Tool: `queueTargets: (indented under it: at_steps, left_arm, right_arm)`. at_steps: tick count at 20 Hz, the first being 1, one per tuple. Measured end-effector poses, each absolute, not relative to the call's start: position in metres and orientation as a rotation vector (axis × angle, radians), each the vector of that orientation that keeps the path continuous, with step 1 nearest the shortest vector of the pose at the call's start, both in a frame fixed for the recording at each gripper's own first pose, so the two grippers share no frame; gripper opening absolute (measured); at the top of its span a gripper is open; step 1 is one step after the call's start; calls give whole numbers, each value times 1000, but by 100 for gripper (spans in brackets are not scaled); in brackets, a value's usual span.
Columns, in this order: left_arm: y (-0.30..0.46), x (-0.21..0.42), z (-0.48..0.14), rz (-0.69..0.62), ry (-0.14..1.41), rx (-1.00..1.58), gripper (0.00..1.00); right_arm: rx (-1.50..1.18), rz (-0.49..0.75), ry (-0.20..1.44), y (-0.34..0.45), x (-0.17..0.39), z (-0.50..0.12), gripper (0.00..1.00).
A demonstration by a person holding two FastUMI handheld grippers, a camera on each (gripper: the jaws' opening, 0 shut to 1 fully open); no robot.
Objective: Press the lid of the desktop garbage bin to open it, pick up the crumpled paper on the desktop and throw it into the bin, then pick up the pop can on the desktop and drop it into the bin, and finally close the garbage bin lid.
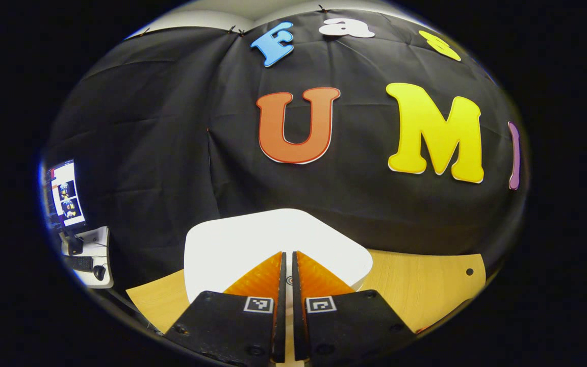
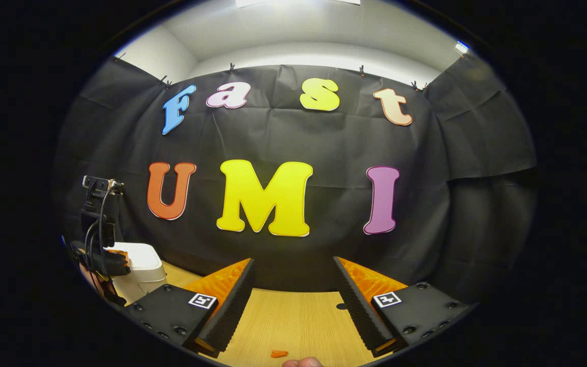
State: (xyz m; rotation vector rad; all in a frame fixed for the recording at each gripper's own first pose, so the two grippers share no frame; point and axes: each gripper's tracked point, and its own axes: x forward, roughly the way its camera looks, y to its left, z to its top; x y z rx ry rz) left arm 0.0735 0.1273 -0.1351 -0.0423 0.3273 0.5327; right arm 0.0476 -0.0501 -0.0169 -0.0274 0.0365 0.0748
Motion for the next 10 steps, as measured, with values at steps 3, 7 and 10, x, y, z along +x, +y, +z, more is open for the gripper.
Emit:
queueTargets:
  at_steps: [3,7,10]
  left_arm:
    - [128,72,-138,534,340,-26,8]
    - [130,70,-143,551,345,-20,7]
    - [129,72,-137,551,314,-22,6]
  right_arm:
    - [-5,82,54,-47,52,-25,95]
    - [5,116,60,-34,54,-28,95]
    - [-8,133,52,-27,54,-29,95]
